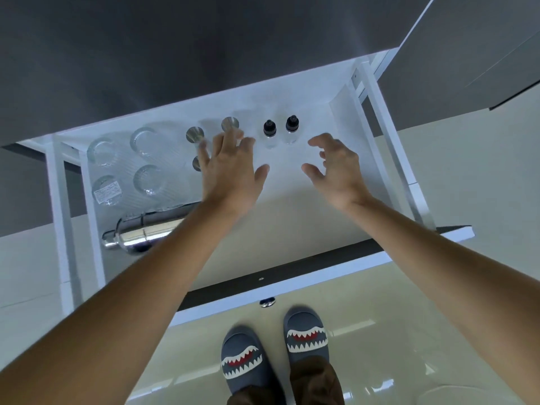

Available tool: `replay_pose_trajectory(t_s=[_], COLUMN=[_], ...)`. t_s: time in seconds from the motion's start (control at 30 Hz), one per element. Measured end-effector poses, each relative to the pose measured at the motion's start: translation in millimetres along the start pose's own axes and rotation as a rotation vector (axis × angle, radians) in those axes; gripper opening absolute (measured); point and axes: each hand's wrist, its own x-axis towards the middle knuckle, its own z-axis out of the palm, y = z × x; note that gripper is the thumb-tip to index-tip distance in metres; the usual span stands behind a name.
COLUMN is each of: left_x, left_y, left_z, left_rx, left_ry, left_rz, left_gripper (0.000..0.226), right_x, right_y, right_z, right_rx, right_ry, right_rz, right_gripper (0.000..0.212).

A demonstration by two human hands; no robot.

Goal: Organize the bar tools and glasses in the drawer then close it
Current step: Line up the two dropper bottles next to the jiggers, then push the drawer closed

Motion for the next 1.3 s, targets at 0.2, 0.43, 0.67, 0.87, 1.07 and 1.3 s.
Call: replay_pose_trajectory(t_s=[0.2, 0.43, 0.67, 0.87, 1.07, 1.3], left_x=[-119.6, -222.5, -226.7, -212.9, -188.3, -154.7], left_y=[-25.0, -40.7, -43.6, -47.7, -55.9, -65.1], left_z=[-18.5, -18.7, -11.2, -14.6, -15.3, -17.2], left_rx=[-0.067, -0.147, -0.249, -0.209, -0.162, -0.145], left_ry=[0.006, -0.102, -0.104, -0.124, -0.136, -0.086], left_rz=[-0.180, -0.575, -0.620, -0.613, -0.616, -0.609], left_gripper=[0.047, 0.084, 0.111, 0.113, 0.092, 0.092], right_x=[-92.9, -172.8, -168.0, -154.2, -131.7, -102.9], right_y=[-13.3, -15.1, -11.9, -18.1, -28.0, -40.6], right_z=[-21.2, -3.3, 2.6, 4.4, 6.6, 12.7], right_rx=[-0.247, -0.513, -0.580, -0.624, -0.634, -0.593], right_ry=[-0.126, -0.099, -0.150, -0.143, -0.112, -0.053], right_rz=[-0.199, -0.116, -0.131, -0.116, -0.099, -0.047], right_gripper=[0.037, 0.072, 0.083, 0.088, 0.088, 0.089])
